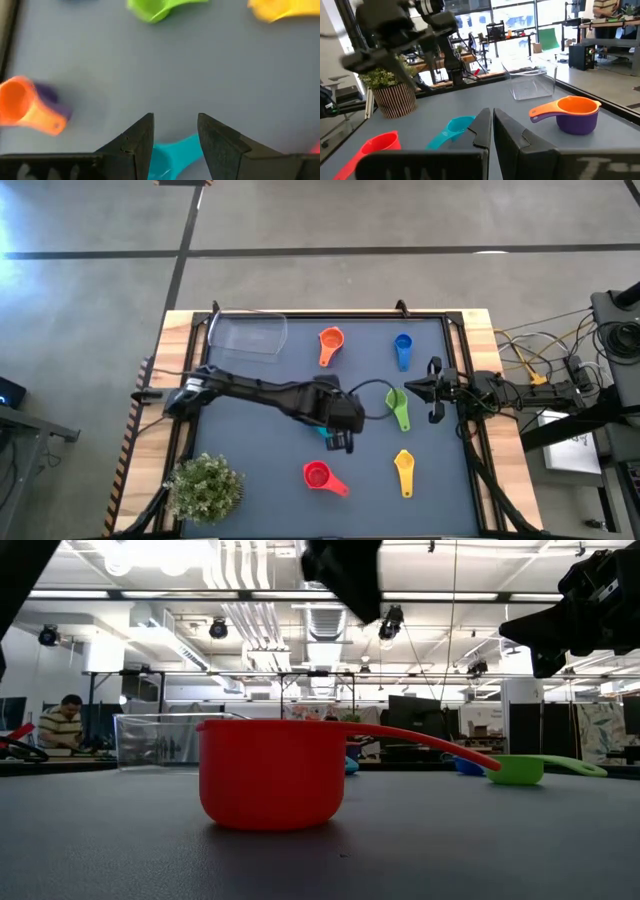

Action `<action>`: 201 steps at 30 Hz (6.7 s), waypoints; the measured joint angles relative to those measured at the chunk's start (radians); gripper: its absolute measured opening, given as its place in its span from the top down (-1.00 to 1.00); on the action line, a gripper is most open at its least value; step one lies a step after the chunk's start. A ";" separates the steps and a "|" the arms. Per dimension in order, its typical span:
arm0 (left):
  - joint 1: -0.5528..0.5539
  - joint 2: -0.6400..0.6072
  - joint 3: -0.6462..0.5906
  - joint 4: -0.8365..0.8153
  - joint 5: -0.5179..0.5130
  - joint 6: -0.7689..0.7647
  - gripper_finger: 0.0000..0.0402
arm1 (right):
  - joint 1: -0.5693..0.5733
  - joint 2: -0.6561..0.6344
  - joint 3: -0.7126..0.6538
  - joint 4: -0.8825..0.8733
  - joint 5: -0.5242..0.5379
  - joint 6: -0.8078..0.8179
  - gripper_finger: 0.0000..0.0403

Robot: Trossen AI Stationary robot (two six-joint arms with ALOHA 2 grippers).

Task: Nest measuring cups in basket
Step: Stack the red measuring cup on top of the orange measuring cup

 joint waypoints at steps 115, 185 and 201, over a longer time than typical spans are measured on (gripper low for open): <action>0.172 -0.201 -0.487 0.338 0.368 0.515 1.00 | 0.000 0.008 0.000 0.000 0.000 0.000 0.96; 0.835 0.270 0.169 0.085 0.643 1.212 0.47 | 0.000 0.013 0.000 0.000 0.000 0.000 0.96; 0.842 0.244 0.180 -0.038 0.645 1.117 0.58 | 0.000 0.014 0.000 0.000 0.000 0.000 0.96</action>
